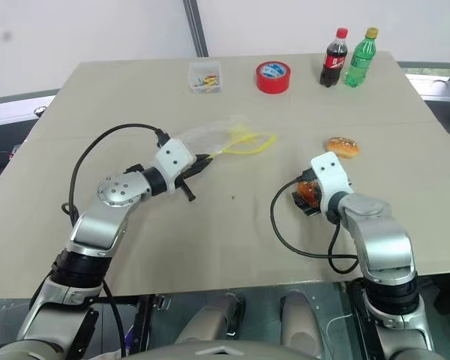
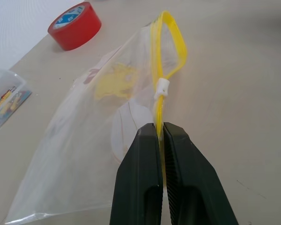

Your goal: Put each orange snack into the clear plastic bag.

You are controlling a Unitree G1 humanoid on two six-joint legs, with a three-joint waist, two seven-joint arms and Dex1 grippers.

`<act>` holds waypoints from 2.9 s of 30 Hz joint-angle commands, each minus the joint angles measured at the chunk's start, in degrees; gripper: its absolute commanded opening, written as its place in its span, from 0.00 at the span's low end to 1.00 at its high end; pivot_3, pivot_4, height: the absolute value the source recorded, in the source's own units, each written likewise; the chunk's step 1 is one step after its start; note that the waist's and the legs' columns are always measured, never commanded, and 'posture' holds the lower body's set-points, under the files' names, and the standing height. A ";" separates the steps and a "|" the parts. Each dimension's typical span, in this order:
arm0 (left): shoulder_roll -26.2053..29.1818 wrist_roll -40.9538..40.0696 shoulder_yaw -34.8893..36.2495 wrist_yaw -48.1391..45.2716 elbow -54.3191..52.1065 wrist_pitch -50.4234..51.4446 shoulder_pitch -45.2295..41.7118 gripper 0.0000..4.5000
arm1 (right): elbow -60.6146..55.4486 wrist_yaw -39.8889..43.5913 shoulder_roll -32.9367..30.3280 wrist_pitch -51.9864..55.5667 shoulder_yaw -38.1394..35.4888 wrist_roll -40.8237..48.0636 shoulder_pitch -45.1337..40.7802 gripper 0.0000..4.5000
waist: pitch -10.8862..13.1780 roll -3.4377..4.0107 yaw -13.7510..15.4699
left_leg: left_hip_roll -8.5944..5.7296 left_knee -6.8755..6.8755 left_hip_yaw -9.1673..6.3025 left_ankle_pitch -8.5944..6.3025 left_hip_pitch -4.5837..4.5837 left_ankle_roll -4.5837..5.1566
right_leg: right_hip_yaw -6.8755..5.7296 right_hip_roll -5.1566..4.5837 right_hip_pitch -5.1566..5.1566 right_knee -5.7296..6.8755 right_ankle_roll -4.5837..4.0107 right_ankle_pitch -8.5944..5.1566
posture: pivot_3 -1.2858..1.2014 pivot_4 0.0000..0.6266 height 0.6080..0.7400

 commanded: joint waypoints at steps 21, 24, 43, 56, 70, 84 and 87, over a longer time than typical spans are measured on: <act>3.49 -2.28 3.53 -3.82 -2.41 -15.23 5.89 0.00 | -3.65 -1.48 0.89 -10.25 1.62 7.76 -3.06 0.24 | 0.01 -0.01 0.89 | 0.08 0.01 0.04 0.00 0.03 -0.01 | 0.02 0.00 0.00 0.01 0.00 0.00 | 0.52 0.24 0.77; 3.19 -3.70 3.73 -4.93 -4.50 -17.60 7.57 0.00 | 0.36 -1.29 3.23 -11.95 3.07 9.22 -7.36 0.24 | 0.00 -0.01 1.14 | 0.07 0.02 0.03 0.00 0.06 0.00 | 0.00 0.02 0.05 0.00 -0.01 0.01 | 0.52 0.24 0.77; 5.69 -7.77 2.23 -10.59 -13.94 -14.79 16.86 0.00 | 29.57 -5.66 20.90 -23.86 -1.53 15.38 -17.52 0.24 | 0.03 0.04 0.80 | 0.07 -0.04 -0.03 0.00 0.10 0.00 | -0.01 0.29 0.07 -0.01 -0.05 0.02 | 0.52 0.24 0.77; 0.70 -10.52 6.98 -0.91 -10.29 -1.12 9.77 0.00 | 24.75 4.70 9.70 -41.04 4.07 13.30 -13.14 0.87 | 0.02 0.03 0.98 | 0.05 0.00 -0.05 0.00 0.07 0.00 | -0.04 0.28 0.07 -0.03 -0.04 0.02 | 0.52 0.24 0.77; -1.47 -9.35 6.98 2.56 -6.06 2.06 5.29 0.00 | 43.46 11.85 -19.47 -65.25 0.10 1.08 -12.82 1.00 | 0.04 -0.02 1.29 | -0.03 0.05 0.02 0.00 0.08 0.01 | -0.04 0.16 0.13 -0.04 -0.03 0.02 | 0.52 0.24 0.77; -0.75 -8.78 7.63 4.12 -12.24 4.16 9.77 0.00 | 96.91 16.75 -15.77 -82.84 -0.86 -1.62 -35.23 0.80 | 0.10 -0.02 -0.22 | 0.12 0.03 0.19 0.00 0.08 0.01 | 0.12 0.26 0.11 -0.11 -0.04 0.02 | 0.52 0.24 0.77; -0.75 -8.91 7.89 4.42 -12.84 4.39 10.13 0.00 | 96.74 18.66 -15.76 -82.36 -2.52 -0.17 -35.37 0.47 | 0.10 -0.02 -0.15 | 0.12 0.03 0.15 0.00 0.08 0.00 | 0.09 0.27 0.11 -0.08 -0.04 0.02 | 0.52 0.24 0.77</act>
